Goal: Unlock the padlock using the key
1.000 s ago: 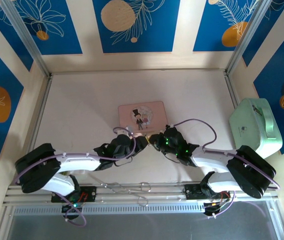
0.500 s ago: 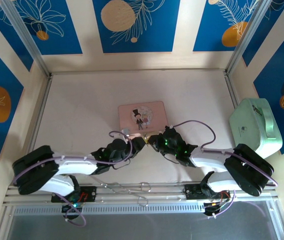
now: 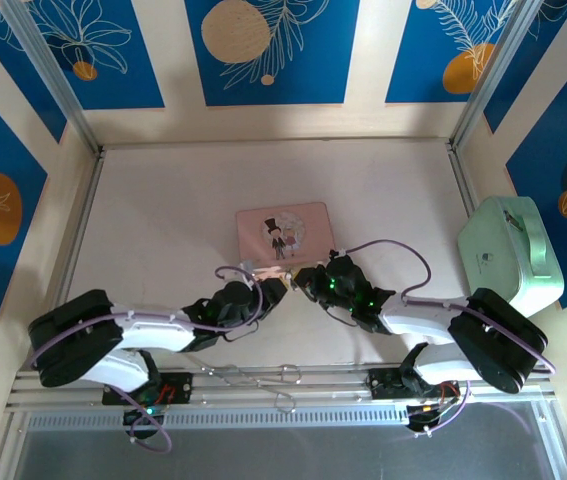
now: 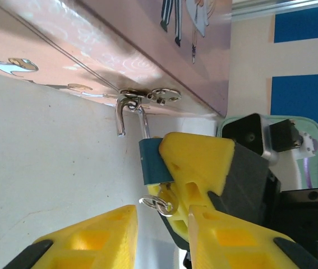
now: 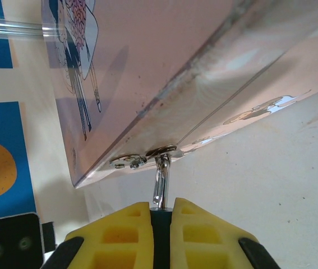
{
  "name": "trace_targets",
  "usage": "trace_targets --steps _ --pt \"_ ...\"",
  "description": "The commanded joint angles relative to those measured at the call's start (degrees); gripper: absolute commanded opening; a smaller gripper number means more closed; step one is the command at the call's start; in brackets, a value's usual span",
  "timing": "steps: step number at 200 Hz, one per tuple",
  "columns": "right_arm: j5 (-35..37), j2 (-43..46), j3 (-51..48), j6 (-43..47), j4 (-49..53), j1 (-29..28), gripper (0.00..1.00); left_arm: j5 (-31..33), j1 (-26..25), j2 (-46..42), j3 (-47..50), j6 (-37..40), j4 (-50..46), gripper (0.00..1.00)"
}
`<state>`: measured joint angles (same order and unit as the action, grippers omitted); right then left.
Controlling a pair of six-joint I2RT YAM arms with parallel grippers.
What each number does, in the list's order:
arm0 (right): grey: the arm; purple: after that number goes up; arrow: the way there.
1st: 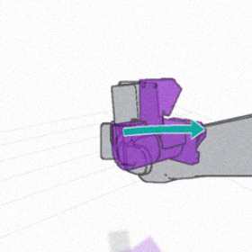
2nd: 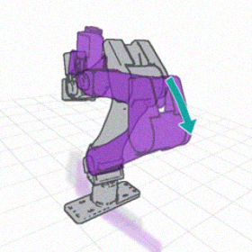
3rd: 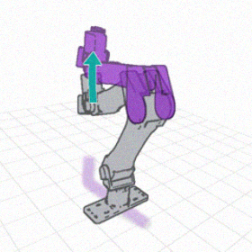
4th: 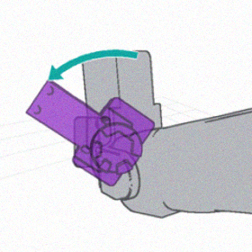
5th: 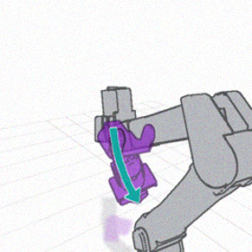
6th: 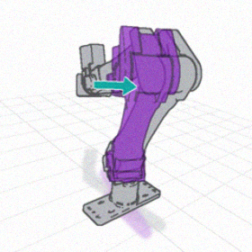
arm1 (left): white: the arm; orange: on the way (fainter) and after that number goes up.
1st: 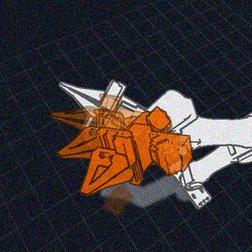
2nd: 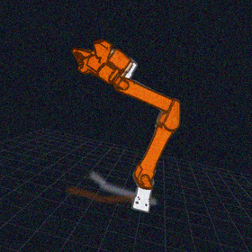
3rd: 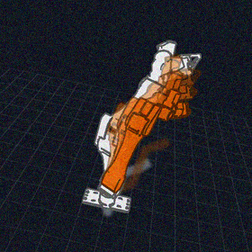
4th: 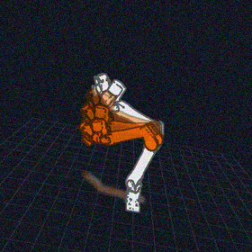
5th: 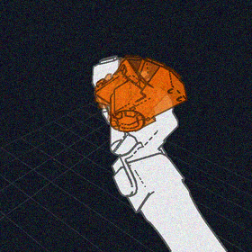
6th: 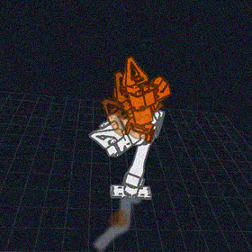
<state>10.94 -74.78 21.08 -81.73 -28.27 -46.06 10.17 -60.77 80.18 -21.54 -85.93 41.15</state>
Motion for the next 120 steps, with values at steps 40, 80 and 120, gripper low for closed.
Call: trace_targets --steps 40,80,120 --pt "0.0 0.8 0.5 -1.3 -3.5 -0.6 0.00 -2.9 -0.3 3.9 -3.1 -0.9 7.3 0.29" --pt "-0.3 0.1 0.5 -2.1 -4.7 -0.7 0.00 -1.6 -0.7 3.2 -1.7 -3.8 4.1 0.29" --pt "-0.3 -0.1 0.6 -2.3 -4.2 -0.7 0.00 1.1 -0.9 -2.3 -0.9 -4.3 -3.6 0.29"
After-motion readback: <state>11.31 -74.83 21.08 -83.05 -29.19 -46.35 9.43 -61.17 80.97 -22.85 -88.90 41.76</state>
